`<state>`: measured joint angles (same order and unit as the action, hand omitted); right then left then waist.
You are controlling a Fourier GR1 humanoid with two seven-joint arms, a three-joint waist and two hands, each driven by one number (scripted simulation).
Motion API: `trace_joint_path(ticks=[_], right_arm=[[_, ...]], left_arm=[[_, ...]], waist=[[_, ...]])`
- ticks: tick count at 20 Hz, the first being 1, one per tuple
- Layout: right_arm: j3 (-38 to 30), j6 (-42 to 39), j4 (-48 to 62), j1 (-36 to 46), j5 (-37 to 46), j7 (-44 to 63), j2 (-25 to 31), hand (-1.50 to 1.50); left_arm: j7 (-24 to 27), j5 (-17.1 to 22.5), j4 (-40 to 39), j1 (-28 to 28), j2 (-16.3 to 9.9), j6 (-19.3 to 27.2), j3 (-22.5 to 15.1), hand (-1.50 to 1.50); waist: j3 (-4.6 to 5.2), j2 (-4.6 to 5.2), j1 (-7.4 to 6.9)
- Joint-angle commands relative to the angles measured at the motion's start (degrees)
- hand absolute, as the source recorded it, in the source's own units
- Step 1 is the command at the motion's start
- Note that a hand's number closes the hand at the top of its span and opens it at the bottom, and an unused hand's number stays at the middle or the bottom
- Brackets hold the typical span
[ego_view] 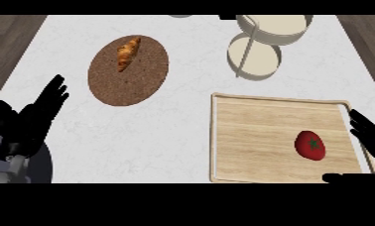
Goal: Pick the tomato from the tray and place it in the tiered basket
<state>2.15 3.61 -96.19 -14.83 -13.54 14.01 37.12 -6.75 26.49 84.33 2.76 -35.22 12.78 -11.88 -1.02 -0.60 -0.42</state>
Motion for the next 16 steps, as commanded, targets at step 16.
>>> trace_joint_path(ticks=[16], right_arm=[[0.9, -6.9, -1.5, 1.7, -2.8, 19.8, 4.0, -1.50]], left_arm=[[3.7, -3.7, -4.8, -7.4, 1.0, -3.0, 1.3, 0.00]], waist=[[1.04, 0.62, 0.28]])
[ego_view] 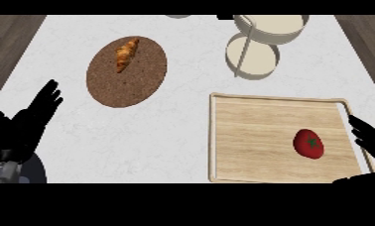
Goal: Pick the tomato from the tray and place it in the tiered basket
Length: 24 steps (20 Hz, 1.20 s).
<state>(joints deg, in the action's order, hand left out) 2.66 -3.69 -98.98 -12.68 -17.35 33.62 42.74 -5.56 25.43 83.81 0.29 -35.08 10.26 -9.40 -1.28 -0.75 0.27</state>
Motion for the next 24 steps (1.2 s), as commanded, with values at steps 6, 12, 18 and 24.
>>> trace_joint_path(ticks=[6, 12, 18, 24], right_arm=[[-0.8, -5.0, 2.1, -3.1, -1.1, -2.7, -2.0, -1.50], [-2.0, -4.2, 1.6, -3.0, 0.1, -3.7, -4.1, -1.50], [-0.1, -2.2, 3.9, -0.9, 3.7, -5.3, -8.0, -1.50], [1.2, -2.0, 7.3, 3.7, 6.3, -5.4, -10.2, -1.50]], left_arm=[[-0.6, -1.6, -3.3, -3.8, 0.2, -1.4, 0.7, 0.00], [1.4, -4.7, -4.0, -5.2, 2.5, 0.0, -0.2, 0.00], [1.5, -5.1, -6.6, -2.7, 4.0, -0.6, 0.2, 0.00], [1.1, -5.1, -5.8, -3.5, 3.5, -1.8, 1.2, 0.00]], waist=[[1.26, 0.73, -0.12], [1.31, 0.71, -0.13], [1.32, 0.88, 0.11], [1.32, 0.89, -0.52]])
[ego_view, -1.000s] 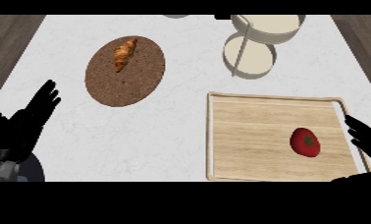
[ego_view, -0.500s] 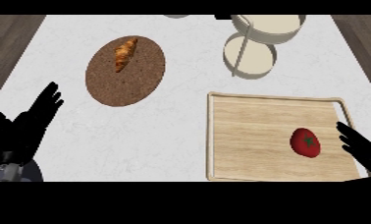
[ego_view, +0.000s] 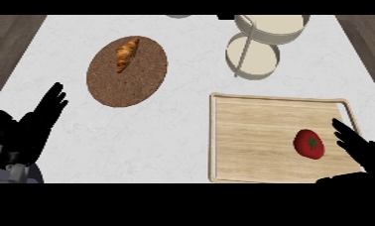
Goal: Pick the tomato from the tray and place it in the tiered basket
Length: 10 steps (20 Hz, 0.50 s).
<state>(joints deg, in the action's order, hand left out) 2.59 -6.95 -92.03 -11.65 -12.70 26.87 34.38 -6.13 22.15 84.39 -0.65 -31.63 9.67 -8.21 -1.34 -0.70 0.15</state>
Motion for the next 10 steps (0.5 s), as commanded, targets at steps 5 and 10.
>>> trace_joint_path(ticks=[5, 10], right_arm=[[0.6, -0.5, 7.5, 3.8, 2.9, -2.4, -3.2, -1.50], [3.6, 2.9, 4.6, 7.6, 5.4, 3.4, -7.3, -1.50]], left_arm=[[-0.5, -2.7, -4.8, -2.3, 0.0, -0.2, 0.6, 0.00], [-0.2, -2.3, -3.2, -4.4, 0.3, -1.4, 1.3, 0.00]], waist=[[1.30, 0.83, -0.63], [1.36, 0.77, -0.94]])
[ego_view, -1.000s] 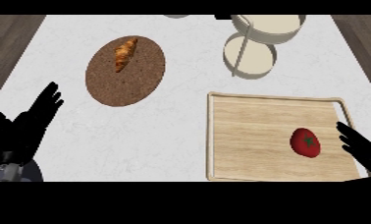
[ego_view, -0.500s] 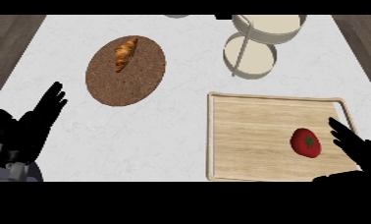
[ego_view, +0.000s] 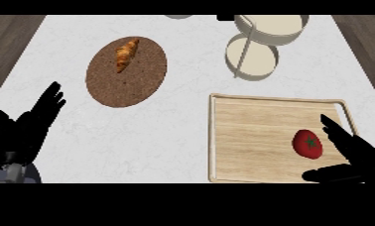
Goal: Pick the tomato from the tray and place it in the tiered basket
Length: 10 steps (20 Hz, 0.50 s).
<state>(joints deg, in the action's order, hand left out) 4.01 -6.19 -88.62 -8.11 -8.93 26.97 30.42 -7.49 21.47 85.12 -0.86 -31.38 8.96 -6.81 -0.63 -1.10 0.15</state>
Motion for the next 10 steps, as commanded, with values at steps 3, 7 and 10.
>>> trace_joint_path(ticks=[3, 7, 10], right_arm=[[1.0, 0.3, 5.5, 4.2, 2.2, -1.4, -3.8, -1.50], [3.1, 0.7, 7.2, 3.9, 4.3, -3.4, -6.2, -1.50], [2.4, -2.3, 6.8, 3.0, 2.7, -3.9, -5.7, -1.50]], left_arm=[[3.4, -3.4, -6.4, -3.1, 0.6, -1.7, 0.0, 0.00], [5.4, -3.4, -10.6, -1.8, 1.6, -3.1, 0.4, 0.00], [1.5, -2.5, -4.8, -3.2, 0.2, -2.6, 1.0, 0.00]], waist=[[0.63, 1.23, -0.52], [0.66, 1.40, -0.16], [0.61, 1.15, -0.46]])
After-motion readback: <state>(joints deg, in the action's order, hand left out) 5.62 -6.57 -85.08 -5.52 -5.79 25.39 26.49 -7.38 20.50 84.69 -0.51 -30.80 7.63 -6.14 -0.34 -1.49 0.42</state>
